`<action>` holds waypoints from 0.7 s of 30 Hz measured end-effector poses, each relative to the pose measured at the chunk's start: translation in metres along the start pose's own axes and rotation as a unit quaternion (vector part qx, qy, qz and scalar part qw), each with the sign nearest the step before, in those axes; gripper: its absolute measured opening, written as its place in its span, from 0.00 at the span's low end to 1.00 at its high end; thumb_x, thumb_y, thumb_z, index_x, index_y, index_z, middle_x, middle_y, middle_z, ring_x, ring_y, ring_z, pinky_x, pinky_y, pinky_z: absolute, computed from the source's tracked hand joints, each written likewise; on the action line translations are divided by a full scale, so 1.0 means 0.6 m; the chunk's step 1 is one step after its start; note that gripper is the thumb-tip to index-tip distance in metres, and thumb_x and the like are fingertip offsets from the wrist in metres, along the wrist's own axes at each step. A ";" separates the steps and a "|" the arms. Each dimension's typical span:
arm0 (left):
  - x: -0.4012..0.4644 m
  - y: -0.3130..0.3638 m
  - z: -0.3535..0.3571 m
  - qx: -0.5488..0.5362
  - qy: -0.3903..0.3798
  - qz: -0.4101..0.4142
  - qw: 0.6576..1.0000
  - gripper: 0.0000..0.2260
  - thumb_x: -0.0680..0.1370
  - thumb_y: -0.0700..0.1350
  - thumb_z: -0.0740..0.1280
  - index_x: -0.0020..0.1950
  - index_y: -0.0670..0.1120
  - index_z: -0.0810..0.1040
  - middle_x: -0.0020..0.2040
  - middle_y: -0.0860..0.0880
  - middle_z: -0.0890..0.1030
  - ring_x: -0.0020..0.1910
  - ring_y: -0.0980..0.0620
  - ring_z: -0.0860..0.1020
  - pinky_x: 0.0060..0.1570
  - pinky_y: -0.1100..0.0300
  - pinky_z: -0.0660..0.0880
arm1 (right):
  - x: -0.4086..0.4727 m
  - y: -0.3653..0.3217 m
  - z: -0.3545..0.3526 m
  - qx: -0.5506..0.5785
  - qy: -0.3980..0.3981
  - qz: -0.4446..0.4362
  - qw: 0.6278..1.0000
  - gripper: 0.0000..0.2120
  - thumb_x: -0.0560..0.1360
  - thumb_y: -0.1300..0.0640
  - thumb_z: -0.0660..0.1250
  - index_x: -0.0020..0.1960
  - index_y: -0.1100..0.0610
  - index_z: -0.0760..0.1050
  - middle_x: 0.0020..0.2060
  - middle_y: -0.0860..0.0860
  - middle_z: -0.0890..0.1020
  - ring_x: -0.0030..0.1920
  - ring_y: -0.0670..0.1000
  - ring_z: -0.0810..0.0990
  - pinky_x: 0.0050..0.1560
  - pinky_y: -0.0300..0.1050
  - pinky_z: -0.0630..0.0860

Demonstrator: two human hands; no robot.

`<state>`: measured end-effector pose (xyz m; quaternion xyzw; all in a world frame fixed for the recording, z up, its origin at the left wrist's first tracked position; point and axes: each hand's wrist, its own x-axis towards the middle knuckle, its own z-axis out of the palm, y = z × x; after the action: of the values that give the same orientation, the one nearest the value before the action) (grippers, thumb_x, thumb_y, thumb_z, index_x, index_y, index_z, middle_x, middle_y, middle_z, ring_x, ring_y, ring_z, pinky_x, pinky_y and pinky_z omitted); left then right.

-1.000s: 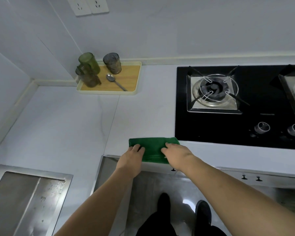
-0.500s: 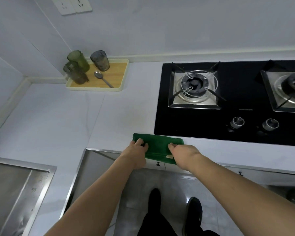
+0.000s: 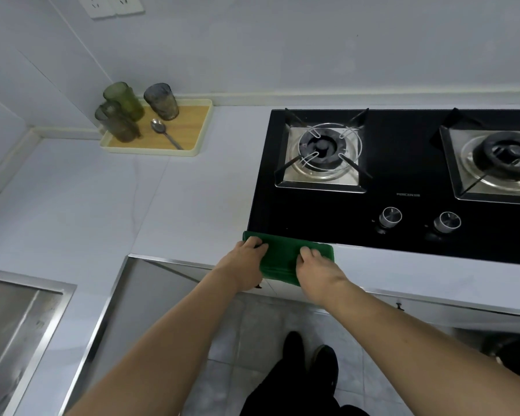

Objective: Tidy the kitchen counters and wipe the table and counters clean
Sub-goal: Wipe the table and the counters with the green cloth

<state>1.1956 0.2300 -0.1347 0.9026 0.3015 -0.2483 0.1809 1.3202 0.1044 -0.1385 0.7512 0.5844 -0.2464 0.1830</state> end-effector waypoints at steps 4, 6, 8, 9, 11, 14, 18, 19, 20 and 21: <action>0.009 -0.005 0.015 0.031 0.029 0.012 0.999 0.33 0.75 0.41 0.61 0.79 0.47 0.52 0.76 0.49 0.51 0.74 0.47 0.52 0.68 0.51 0.67 | 0.008 -0.007 -0.002 0.014 0.013 0.007 1.000 0.28 0.76 0.67 0.61 0.74 0.69 0.56 0.75 0.63 0.48 0.75 0.60 0.54 0.74 0.50 0.55; 0.007 -0.010 0.033 0.032 0.021 0.014 0.999 0.35 0.75 0.42 0.61 0.79 0.48 0.48 0.77 0.48 0.49 0.76 0.47 0.49 0.71 0.53 0.64 | 0.005 -0.006 0.002 0.031 0.018 0.001 0.999 0.29 0.77 0.68 0.58 0.75 0.69 0.51 0.76 0.62 0.46 0.76 0.60 0.51 0.75 0.49 0.50; 0.005 -0.015 0.043 0.026 0.025 0.018 0.999 0.36 0.76 0.41 0.60 0.80 0.49 0.45 0.78 0.50 0.47 0.77 0.47 0.45 0.74 0.55 0.58 | 0.000 0.001 0.003 0.047 0.023 -0.011 0.999 0.31 0.77 0.70 0.54 0.77 0.67 0.46 0.77 0.61 0.44 0.77 0.59 0.49 0.75 0.48 0.48; 0.005 -0.019 0.042 0.023 0.027 0.022 0.999 0.36 0.76 0.40 0.60 0.80 0.49 0.44 0.78 0.51 0.47 0.77 0.48 0.45 0.74 0.55 0.56 | -0.002 0.003 0.004 0.056 0.026 -0.016 0.998 0.31 0.77 0.70 0.53 0.77 0.66 0.44 0.77 0.61 0.43 0.77 0.58 0.48 0.75 0.47 0.48; 0.007 -0.026 0.038 0.024 0.025 0.030 0.999 0.35 0.77 0.41 0.60 0.80 0.51 0.45 0.78 0.51 0.48 0.76 0.48 0.47 0.74 0.56 0.57 | 0.000 0.007 0.005 0.071 0.030 -0.022 0.997 0.32 0.77 0.70 0.53 0.77 0.65 0.43 0.77 0.60 0.43 0.77 0.57 0.48 0.75 0.46 0.49; 0.009 -0.021 0.032 0.012 0.019 0.022 1.000 0.35 0.77 0.40 0.60 0.80 0.51 0.47 0.77 0.51 0.50 0.75 0.48 0.50 0.72 0.57 0.60 | 0.005 0.015 0.008 0.075 0.031 -0.033 0.996 0.32 0.77 0.71 0.53 0.77 0.65 0.43 0.77 0.59 0.42 0.77 0.56 0.49 0.74 0.46 0.52; 0.010 0.003 0.031 -0.026 0.021 -0.005 0.999 0.34 0.76 0.40 0.61 0.80 0.50 0.50 0.76 0.50 0.52 0.74 0.49 0.50 0.72 0.58 0.60 | -0.001 0.042 0.011 0.066 0.019 -0.054 0.996 0.31 0.78 0.70 0.53 0.78 0.63 0.43 0.78 0.57 0.43 0.77 0.54 0.50 0.73 0.47 0.56; 0.009 0.014 0.033 -0.034 0.024 -0.010 0.999 0.35 0.76 0.40 0.61 0.79 0.51 0.50 0.76 0.50 0.52 0.74 0.48 0.50 0.72 0.59 0.59 | -0.006 0.052 0.011 0.066 0.019 -0.057 0.996 0.31 0.79 0.69 0.52 0.78 0.63 0.44 0.78 0.56 0.43 0.77 0.54 0.50 0.73 0.47 0.57; 0.010 0.025 0.034 -0.040 0.025 -0.011 0.999 0.35 0.75 0.40 0.61 0.79 0.51 0.50 0.76 0.50 0.52 0.74 0.48 0.50 0.73 0.58 0.58 | -0.010 0.060 0.012 0.066 0.017 -0.054 0.996 0.30 0.79 0.68 0.52 0.78 0.62 0.45 0.78 0.56 0.44 0.77 0.54 0.51 0.73 0.47 0.57; 0.011 0.045 0.038 -0.042 0.023 -0.011 0.999 0.35 0.75 0.40 0.61 0.79 0.51 0.50 0.76 0.50 0.52 0.74 0.48 0.49 0.73 0.57 0.58 | -0.018 0.074 0.015 0.062 0.014 -0.052 0.997 0.30 0.79 0.67 0.53 0.78 0.62 0.46 0.78 0.56 0.45 0.77 0.53 0.51 0.73 0.46 0.58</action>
<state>1.2095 0.2019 -0.1524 0.8964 0.3257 -0.2162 0.2088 1.3598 0.0796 -0.1399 0.7329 0.6092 -0.2805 0.1145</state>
